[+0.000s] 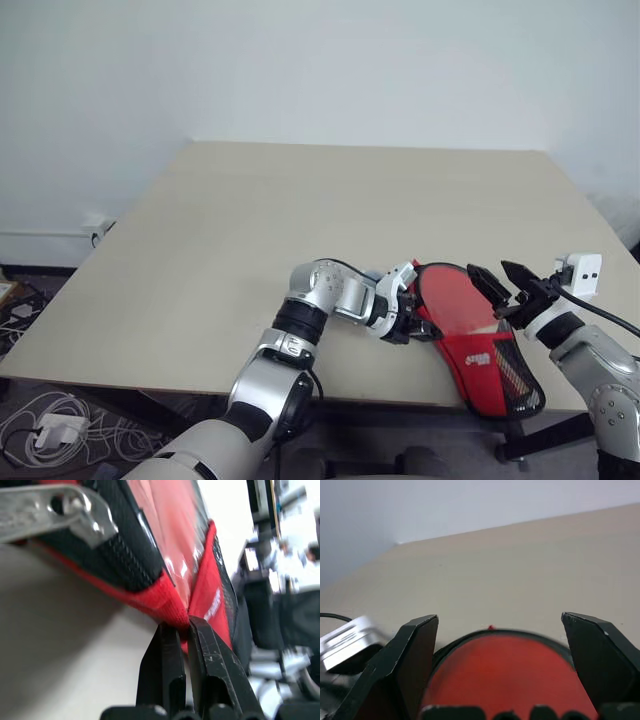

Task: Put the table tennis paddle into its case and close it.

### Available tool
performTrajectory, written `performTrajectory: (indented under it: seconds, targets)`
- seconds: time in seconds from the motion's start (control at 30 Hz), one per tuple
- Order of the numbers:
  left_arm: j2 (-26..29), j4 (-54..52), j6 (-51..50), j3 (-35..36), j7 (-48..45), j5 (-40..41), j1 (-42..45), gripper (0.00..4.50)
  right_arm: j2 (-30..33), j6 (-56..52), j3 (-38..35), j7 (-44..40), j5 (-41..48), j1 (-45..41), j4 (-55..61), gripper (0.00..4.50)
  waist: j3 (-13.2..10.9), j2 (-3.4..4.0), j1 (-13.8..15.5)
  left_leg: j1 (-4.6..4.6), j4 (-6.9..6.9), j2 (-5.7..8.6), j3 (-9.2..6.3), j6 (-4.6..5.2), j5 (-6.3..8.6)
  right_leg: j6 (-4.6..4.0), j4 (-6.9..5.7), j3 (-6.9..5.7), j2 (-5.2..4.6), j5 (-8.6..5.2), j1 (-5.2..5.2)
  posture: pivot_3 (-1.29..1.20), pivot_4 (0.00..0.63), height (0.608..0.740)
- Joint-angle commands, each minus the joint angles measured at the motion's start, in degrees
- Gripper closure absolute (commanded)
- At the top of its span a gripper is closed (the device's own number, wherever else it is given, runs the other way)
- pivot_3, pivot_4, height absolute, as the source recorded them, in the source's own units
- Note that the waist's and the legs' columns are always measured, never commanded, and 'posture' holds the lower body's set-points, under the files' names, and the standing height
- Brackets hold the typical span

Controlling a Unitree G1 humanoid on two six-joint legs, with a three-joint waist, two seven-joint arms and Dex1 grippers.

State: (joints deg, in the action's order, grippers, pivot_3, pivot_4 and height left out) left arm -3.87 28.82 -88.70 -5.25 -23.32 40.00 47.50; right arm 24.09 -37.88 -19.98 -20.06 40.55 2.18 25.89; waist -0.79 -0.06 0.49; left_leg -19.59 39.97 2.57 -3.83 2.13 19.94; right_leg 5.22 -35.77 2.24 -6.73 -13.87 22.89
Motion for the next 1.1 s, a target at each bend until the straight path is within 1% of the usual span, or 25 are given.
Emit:
performTrajectory:
  seconds: [0.03,0.3,0.4,0.5,0.6,0.8,0.87,0.9,1.0,1.1]
  targets:
    - [3.75,-4.65,-3.77,-3.88,-2.78,4.81,-1.69,4.49,0.58,0.72,-1.40,0.63,0.58,-1.79,0.80,0.21,-0.06,0.12,-0.04,0.00,-0.01,-0.05,0.02,-0.04,-0.02,-0.02,-0.02,0.02,0.03,0.01,0.02,0.00,0.000,0.716]
    - [14.07,-6.90,-3.80,-8.01,-0.91,15.39,-4.76,4.49,0.80,0.95,-0.80,0.99,-0.57,-1.91,0.17,0.21,-0.07,0.19,-0.03,0.00,-0.03,-0.07,0.01,-0.10,-0.07,-0.06,-0.09,0.05,0.04,0.04,0.09,0.00,0.000,0.716]
    - [18.26,-7.82,-3.80,-9.98,1.90,23.21,-6.55,4.49,1.06,0.70,-0.64,0.65,-0.32,-2.16,-0.22,0.21,-0.06,0.20,-0.04,0.00,-0.04,-0.07,0.00,-0.11,-0.07,-0.06,-0.10,0.06,0.02,0.04,0.09,0.00,0.000,0.716]
    - [20.23,-7.50,-3.80,-11.22,6.22,31.71,-8.23,4.49,1.31,0.77,0.13,0.21,-0.67,-2.90,-1.12,0.21,-0.06,0.21,-0.01,0.00,-0.04,-0.08,-0.01,-0.10,-0.07,-0.07,-0.11,0.08,0.01,0.04,0.11,0.00,0.000,0.716]
    - [21.04,-7.78,-3.80,-11.88,10.85,37.55,-8.95,4.49,1.62,0.90,0.63,-0.08,-0.83,-3.89,-2.14,0.21,-0.07,0.19,0.14,0.00,-0.01,-0.03,-0.05,-0.10,-0.07,-0.06,-0.11,0.04,-0.04,0.04,0.17,0.00,0.000,0.716]
    - [21.02,-8.12,-3.80,-12.51,17.70,44.21,-9.71,4.49,2.15,1.16,1.86,-0.95,-1.99,-5.52,-3.78,0.21,-0.07,0.19,0.08,0.00,0.01,0.01,-0.05,-0.10,-0.07,-0.06,-0.12,0.05,-0.04,0.04,0.15,0.00,0.000,0.716]
    - [20.51,-7.40,-3.80,-10.76,20.02,44.86,-10.12,4.49,2.16,1.09,1.93,-1.14,-1.87,-5.78,-3.95,0.21,-0.07,0.19,0.07,0.00,0.01,0.01,-0.05,-0.10,-0.07,-0.07,-0.12,0.05,-0.03,0.04,0.15,0.00,0.000,0.716]
    - [19.47,-7.42,-3.80,-8.37,21.87,43.60,-10.56,4.49,2.24,1.13,2.06,-1.29,-2.07,-5.85,-4.09,0.21,-0.07,0.20,0.07,0.00,0.01,0.01,-0.04,-0.10,-0.07,-0.07,-0.12,0.05,-0.03,0.04,0.14,0.00,0.000,0.716]
    - [18.02,-10.27,-3.80,-4.98,25.55,42.11,-11.99,4.49,2.23,1.27,2.34,-1.61,-2.76,-5.70,-4.59,0.21,-0.07,0.20,0.08,0.00,0.02,0.02,-0.02,-0.10,-0.07,-0.07,-0.11,0.06,-0.03,0.04,0.10,0.00,0.000,0.716]
    - [17.53,-12.31,-3.80,-2.86,27.37,41.22,-13.19,3.78,2.20,1.27,2.90,-2.00,-3.19,-5.41,-4.79,0.21,-0.06,0.20,0.05,0.00,0.02,0.02,-0.02,-0.11,-0.08,-0.07,-0.12,0.06,-0.03,0.04,0.06,0.00,0.000,0.716]
